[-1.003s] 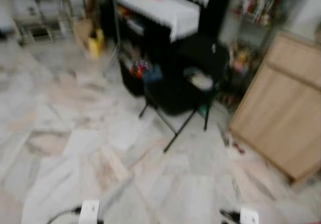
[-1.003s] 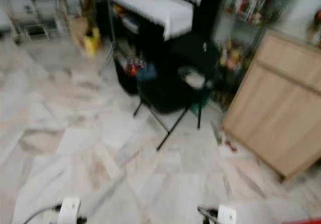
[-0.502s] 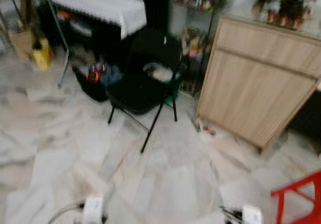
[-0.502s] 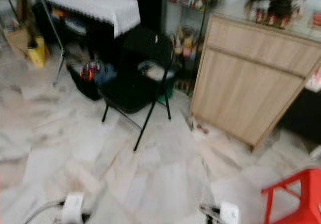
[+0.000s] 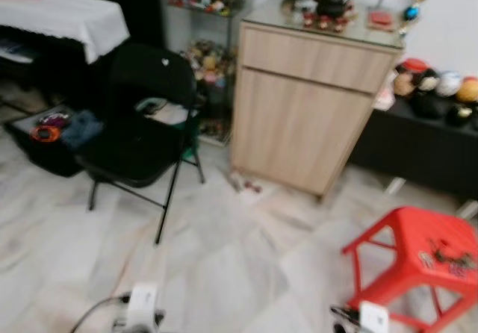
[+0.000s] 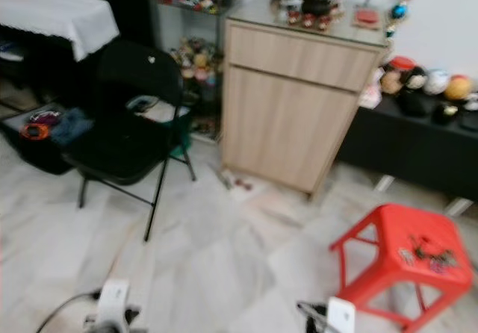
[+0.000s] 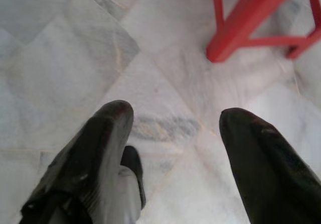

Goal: Hang keys on a hook

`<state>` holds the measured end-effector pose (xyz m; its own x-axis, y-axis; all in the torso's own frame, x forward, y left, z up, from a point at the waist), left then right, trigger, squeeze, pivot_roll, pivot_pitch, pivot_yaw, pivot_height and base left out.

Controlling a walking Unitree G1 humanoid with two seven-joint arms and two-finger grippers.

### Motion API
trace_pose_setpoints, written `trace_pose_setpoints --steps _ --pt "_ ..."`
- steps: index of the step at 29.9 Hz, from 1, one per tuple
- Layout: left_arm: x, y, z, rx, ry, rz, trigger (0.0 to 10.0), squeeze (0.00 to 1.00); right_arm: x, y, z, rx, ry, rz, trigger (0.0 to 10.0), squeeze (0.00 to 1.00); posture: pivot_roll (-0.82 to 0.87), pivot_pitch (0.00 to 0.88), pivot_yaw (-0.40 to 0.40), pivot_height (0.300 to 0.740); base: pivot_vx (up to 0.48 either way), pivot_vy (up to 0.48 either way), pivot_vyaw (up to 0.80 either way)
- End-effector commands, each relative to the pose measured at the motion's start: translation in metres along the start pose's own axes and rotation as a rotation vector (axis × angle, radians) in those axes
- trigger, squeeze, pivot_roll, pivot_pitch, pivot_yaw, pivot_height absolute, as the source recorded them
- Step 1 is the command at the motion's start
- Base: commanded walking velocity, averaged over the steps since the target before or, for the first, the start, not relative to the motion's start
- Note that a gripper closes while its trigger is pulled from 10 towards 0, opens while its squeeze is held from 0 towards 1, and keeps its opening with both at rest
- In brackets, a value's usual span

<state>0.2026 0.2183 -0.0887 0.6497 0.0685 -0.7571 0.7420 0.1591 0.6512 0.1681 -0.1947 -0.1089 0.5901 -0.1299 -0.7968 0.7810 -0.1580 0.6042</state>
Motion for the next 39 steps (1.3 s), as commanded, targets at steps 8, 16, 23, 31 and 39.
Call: trace_pose_setpoints --steps 8,16,23,31,39 --pt "0.0020 0.0029 0.0103 -0.006 -0.034 0.003 10.0 0.00 0.0016 0.0073 0.0047 -0.008 -0.006 0.014 10.0 0.00 0.10 0.000 -0.058 0.740 0.000 0.000 -0.75" --pt "0.0020 0.0009 0.0129 0.010 -0.047 -0.006 10.0 0.00 0.0014 0.0057 0.0049 -0.015 -0.004 0.006 10.0 0.00 0.10 0.000 -0.059 0.740 0.000 0.000 -0.74" --pt "0.0023 0.0006 0.0144 0.032 -0.043 -0.009 10.0 0.00 0.0015 0.0087 0.0054 -0.012 -0.001 0.028 10.0 0.00 0.10 0.000 -0.063 0.740 0.000 0.000 -0.42" --pt "0.0022 -0.0012 0.0166 0.039 -0.052 -0.016 10.0 0.00 0.0016 0.0096 0.0059 -0.007 -0.001 0.031 10.0 0.00 0.10 0.000 -0.064 0.740 0.000 -0.347 0.00" --pt "0.0020 -0.0024 0.0172 0.031 -0.061 -0.023 10.0 0.00 0.0012 0.0075 0.0083 -0.012 -0.011 0.021 10.0 0.00 0.10 0.000 -0.065 0.740 0.000 -0.372 0.00"
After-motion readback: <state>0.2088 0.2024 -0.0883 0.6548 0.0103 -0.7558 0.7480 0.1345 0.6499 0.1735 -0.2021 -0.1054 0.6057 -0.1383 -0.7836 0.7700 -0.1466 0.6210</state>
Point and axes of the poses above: a point about 5 cm out from each wrist's last joint towards the gripper, its own x axis pointing out of the wrist towards the gripper, its own y axis along the axis of the wrist's last joint, z = x × y, the point moved 2 cm from there along x, pointing out of the wrist towards the gripper, and after that the axes turned 8 degrees about -x, right-handed, at the moved point
